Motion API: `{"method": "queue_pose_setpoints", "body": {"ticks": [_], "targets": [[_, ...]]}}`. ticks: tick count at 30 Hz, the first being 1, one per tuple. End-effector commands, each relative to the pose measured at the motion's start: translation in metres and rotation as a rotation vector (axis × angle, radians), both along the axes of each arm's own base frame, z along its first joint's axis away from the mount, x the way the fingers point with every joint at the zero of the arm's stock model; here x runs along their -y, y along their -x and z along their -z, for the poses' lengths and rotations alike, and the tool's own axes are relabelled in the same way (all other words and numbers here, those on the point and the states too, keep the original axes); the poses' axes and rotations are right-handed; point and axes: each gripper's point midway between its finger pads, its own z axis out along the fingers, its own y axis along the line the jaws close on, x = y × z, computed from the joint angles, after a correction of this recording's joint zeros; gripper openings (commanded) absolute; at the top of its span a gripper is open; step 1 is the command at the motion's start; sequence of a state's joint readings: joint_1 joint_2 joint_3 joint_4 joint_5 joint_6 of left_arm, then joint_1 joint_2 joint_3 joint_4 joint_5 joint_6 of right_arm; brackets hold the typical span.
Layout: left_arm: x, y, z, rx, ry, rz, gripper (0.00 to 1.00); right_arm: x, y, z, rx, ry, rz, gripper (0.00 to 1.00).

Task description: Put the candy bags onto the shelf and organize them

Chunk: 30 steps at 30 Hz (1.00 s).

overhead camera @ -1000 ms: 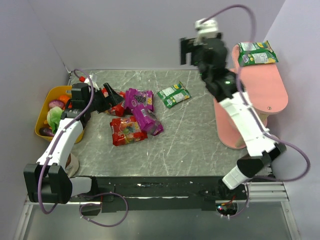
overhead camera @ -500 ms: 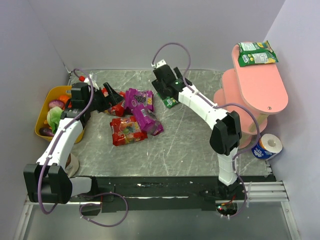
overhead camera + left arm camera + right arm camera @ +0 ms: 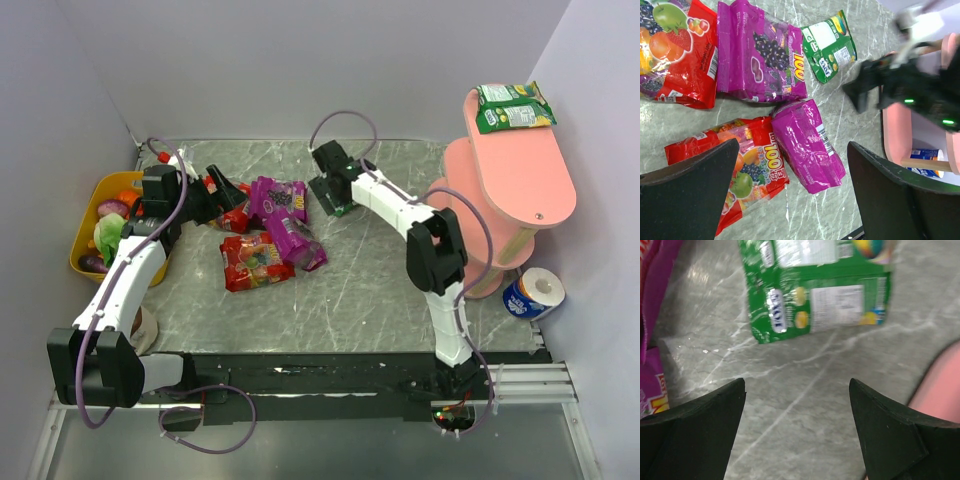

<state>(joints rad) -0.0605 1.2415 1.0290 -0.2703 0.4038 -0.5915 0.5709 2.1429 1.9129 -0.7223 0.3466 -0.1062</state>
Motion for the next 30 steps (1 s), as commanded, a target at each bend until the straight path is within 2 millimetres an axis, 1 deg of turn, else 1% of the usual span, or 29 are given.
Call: {"method": "queue_pose_setpoints", "body": {"ticks": [1,5,6,7,11,15,17,18,19,21,22,26,29,30], "targets": [[0.003,-0.006,-0.013,0.037,0.015,0.013,0.96,-0.018,-0.012,0.016,-0.009,-0.017,-0.048,0.90],[0.004,-0.008,-0.010,0.026,0.015,0.016,0.96,-0.020,-0.020,0.036,-0.018,0.014,-0.058,0.87],[0.004,-0.008,-0.009,0.026,0.015,0.016,0.96,-0.020,-0.024,0.037,-0.007,0.021,-0.060,0.86],[0.004,-0.009,-0.008,0.023,0.016,0.017,0.96,-0.020,-0.025,0.045,-0.010,0.031,-0.055,0.82],[0.004,-0.011,-0.006,0.015,0.016,0.017,0.96,-0.021,-0.035,0.055,0.018,0.035,-0.044,0.75],[0.004,-0.013,-0.006,0.011,0.014,0.018,0.96,-0.023,-0.042,0.059,0.054,0.030,-0.054,0.72],[0.004,-0.014,-0.004,0.004,0.016,0.019,0.96,-0.025,-0.046,0.061,0.064,0.024,-0.054,0.68],[0.005,-0.014,-0.004,0.006,0.017,0.021,0.96,-0.025,-0.046,0.067,0.054,0.027,-0.053,0.66],[0.005,-0.014,-0.003,0.000,0.019,0.022,0.96,-0.025,-0.051,0.063,0.058,0.019,-0.046,0.63],[0.005,-0.015,-0.004,0.002,0.020,0.023,0.96,-0.024,-0.049,0.068,0.031,0.005,-0.032,0.60],[0.006,-0.015,-0.003,0.000,0.021,0.023,0.96,-0.022,-0.053,0.065,0.034,-0.010,-0.020,0.59],[0.005,-0.016,-0.005,0.001,0.017,0.021,0.96,-0.015,-0.051,0.063,0.005,-0.026,0.019,0.59],[0.006,-0.016,-0.007,0.008,0.020,0.023,0.96,-0.011,-0.044,0.069,-0.054,-0.057,0.032,0.59],[0.006,-0.016,-0.007,0.008,0.020,0.023,0.96,-0.011,-0.038,0.072,-0.087,-0.067,0.041,0.59]]}}
